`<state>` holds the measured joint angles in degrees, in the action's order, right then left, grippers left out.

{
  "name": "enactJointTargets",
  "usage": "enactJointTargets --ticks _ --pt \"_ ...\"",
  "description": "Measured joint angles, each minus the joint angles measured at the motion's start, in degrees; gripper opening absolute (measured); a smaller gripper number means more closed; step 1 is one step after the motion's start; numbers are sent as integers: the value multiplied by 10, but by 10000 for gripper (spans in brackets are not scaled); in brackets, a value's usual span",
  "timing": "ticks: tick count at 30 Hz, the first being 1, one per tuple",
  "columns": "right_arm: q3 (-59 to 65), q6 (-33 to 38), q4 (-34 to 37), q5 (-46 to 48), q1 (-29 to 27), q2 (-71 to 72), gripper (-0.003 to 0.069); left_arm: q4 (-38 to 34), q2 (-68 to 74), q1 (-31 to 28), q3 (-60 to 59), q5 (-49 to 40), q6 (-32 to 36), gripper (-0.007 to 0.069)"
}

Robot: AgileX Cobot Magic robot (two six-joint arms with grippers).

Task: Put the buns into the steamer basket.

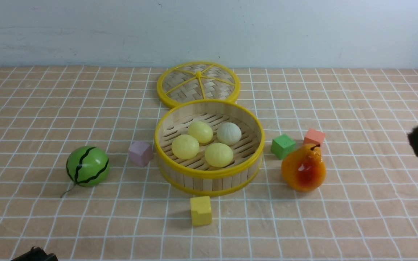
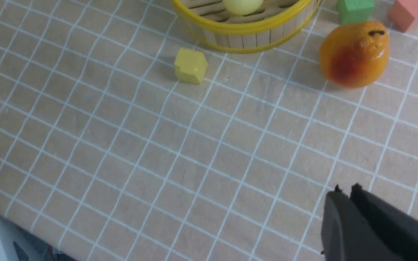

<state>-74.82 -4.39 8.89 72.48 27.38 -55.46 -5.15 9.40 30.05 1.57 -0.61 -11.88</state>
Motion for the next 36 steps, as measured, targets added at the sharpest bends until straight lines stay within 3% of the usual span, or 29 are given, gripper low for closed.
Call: enactJointTargets --ticks 7,10,12,15,19,23,27,36 --pt "68 6 -38 1 7 173 31 0 0 0 0 0 0 199" --pt "138 10 -60 -13 -31 249 28 0 0 0 0 0 0 200" --pt "208 11 -72 -62 -71 293 25 0 0 0 0 0 0 202" --pt "348 11 -74 -218 -136 367 24 0 0 0 0 0 0 206" --pt "536 11 -77 -380 -186 456 23 0 0 0 0 0 0 210" --pt "681 -3 -77 -468 -209 525 23 0 0 0 0 0 0 215" --pt "751 -31 -77 -495 -216 556 23 0 0 0 0 0 0 218" --pt "757 -42 -82 -496 -217 561 23 0 0 0 0 -1 0 227"
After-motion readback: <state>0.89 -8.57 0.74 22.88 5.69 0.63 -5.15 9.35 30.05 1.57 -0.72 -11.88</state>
